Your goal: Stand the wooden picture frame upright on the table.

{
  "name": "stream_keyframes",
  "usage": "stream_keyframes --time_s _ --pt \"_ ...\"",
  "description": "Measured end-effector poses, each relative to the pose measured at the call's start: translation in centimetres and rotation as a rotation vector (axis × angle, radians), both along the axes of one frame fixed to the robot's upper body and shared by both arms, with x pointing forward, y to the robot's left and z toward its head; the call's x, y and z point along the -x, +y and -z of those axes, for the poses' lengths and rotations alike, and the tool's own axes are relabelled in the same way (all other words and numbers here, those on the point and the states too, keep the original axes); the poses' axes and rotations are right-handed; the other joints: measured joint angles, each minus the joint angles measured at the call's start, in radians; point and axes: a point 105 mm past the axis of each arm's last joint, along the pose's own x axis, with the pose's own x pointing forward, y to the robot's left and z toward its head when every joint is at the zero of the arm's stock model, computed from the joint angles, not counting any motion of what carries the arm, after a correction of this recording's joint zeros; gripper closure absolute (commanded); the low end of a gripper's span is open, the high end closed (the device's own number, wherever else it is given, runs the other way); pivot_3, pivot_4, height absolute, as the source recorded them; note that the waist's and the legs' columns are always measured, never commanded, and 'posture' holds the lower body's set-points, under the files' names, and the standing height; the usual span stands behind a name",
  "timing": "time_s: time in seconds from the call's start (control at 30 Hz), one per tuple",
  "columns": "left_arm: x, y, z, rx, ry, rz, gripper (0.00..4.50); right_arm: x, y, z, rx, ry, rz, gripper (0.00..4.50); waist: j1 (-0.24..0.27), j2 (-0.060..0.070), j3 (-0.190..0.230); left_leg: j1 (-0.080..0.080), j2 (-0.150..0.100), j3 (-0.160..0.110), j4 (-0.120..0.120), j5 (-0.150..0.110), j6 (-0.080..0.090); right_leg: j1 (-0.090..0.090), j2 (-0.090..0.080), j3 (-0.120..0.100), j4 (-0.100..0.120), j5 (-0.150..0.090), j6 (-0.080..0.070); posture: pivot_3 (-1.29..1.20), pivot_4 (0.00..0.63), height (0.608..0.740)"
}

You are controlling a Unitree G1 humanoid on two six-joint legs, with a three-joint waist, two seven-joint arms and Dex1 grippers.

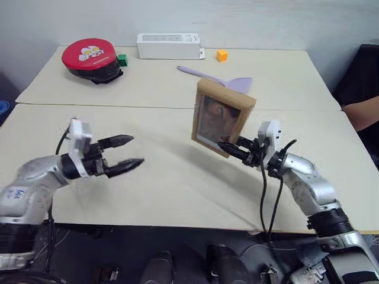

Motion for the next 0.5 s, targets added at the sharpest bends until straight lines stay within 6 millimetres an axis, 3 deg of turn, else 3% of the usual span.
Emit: stream_keyframes --time_s 0.17,0.4,0.5 --pt "0.8 -0.8 0.9 -0.076 -0.04 0.073 0.0 -0.7 -0.2 1.6 -0.017 0.104 0.011 3.23 -0.003 0.0 0.0 -0.001 0.0 0.001 -0.001 0.0 0.001 -0.002 0.0 0.0 0.002 0.0 0.0 0.0 0.15 0.74" --pt "0.8 -0.5 1.5 -0.104 -0.034 0.074 0.0 -0.8 -0.5 2.7 -0.027 0.102 0.002 3.23 -0.004 0.0 0.0 -0.001 0.0 0.001 0.0 -0.001 0.001 -0.002 0.0 0.001 0.002 0.0 0.0 0.0 0.15 0.74" --pt "0.7 -0.4 1.5 -0.113 -0.036 0.068 0.0 -0.7 -0.7 3.4 -0.002 0.117 0.002 2.32 -0.004 0.0 0.0 -0.001 0.0 0.001 0.0 -0.001 0.001 -0.002 0.0 0.0 0.003 0.0 0.0 0.0 0.15 0.74"
